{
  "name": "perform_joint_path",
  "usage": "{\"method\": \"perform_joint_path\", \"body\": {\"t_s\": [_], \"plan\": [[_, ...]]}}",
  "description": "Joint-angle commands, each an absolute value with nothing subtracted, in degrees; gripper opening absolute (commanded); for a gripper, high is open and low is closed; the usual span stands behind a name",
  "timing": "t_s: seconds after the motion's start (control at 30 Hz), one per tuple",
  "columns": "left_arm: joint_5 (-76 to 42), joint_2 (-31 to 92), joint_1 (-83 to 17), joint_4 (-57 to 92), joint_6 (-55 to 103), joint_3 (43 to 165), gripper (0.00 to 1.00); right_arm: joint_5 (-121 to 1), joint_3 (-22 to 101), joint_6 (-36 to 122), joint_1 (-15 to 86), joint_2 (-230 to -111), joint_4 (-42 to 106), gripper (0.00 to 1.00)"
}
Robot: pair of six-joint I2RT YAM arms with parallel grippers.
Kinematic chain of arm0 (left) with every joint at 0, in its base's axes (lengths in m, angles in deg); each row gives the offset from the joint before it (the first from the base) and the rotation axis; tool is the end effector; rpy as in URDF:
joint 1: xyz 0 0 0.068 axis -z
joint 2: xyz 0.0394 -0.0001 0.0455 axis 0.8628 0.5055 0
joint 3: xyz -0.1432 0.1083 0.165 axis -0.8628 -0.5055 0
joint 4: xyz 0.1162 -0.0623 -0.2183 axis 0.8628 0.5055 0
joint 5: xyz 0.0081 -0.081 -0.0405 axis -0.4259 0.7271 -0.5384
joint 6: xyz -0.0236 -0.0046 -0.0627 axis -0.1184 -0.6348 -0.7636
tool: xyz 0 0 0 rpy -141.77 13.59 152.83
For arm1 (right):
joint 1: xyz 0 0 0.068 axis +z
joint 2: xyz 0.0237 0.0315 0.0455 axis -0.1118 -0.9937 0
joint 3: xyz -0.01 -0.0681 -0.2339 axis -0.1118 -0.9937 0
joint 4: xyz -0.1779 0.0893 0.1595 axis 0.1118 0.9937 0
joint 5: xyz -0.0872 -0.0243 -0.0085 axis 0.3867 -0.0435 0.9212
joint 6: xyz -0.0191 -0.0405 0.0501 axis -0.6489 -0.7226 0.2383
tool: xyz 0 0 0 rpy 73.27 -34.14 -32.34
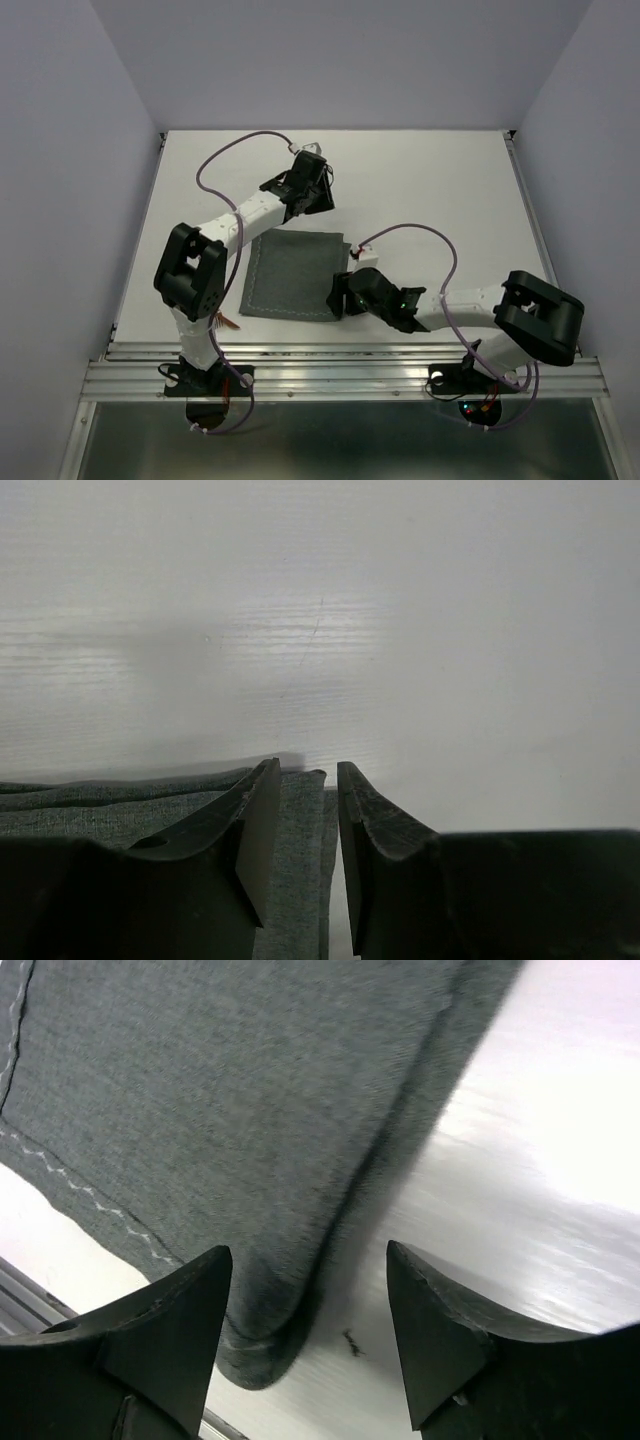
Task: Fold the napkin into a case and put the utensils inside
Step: Turn over the upper triangle folded napkin at the center of the board, then smooth out the lower triangle-folded napkin at the center of the board.
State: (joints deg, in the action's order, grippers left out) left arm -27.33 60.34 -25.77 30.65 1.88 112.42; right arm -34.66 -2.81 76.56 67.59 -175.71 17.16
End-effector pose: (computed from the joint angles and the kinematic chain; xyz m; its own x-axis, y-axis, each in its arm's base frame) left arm 0.3548 -0.2356 0.2190 -0.6986 -0.1914 -0.6894 0.1752 0.8885 -0.4242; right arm 0.1556 0.2493 0.1143 -0.6961 0.0149 -0.7178 -0.3551 0.8618 0.3622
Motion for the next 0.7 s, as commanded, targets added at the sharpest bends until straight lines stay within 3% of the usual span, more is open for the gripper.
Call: {"method": "perform_joint_path", "body": {"t_s": [0.0, 0.2, 0.33, 0.67], "plan": [[-29.0, 54.1, -26.9, 31.7, 3.2, 112.2, 0.41, -33.3, -5.3, 77.7, 64.2, -169.3, 21.2, 0.71], [-28.5, 48.7, -27.6, 32.3, 2.5, 107.7, 0.41, -40.4, -2.2, 77.3, 57.1, -166.5, 25.0, 0.72], [-26.8, 44.0, -27.6, 31.8, 1.2, 102.2, 0.40, -47.3, 2.7, 79.1, 51.1, -170.4, 27.0, 0.67], [-21.2, 31.0, -24.5, 30.2, -2.8, 84.6, 0.36, -55.1, 11.4, 81.8, 46.7, -182.0, 27.1, 0.60]]}}
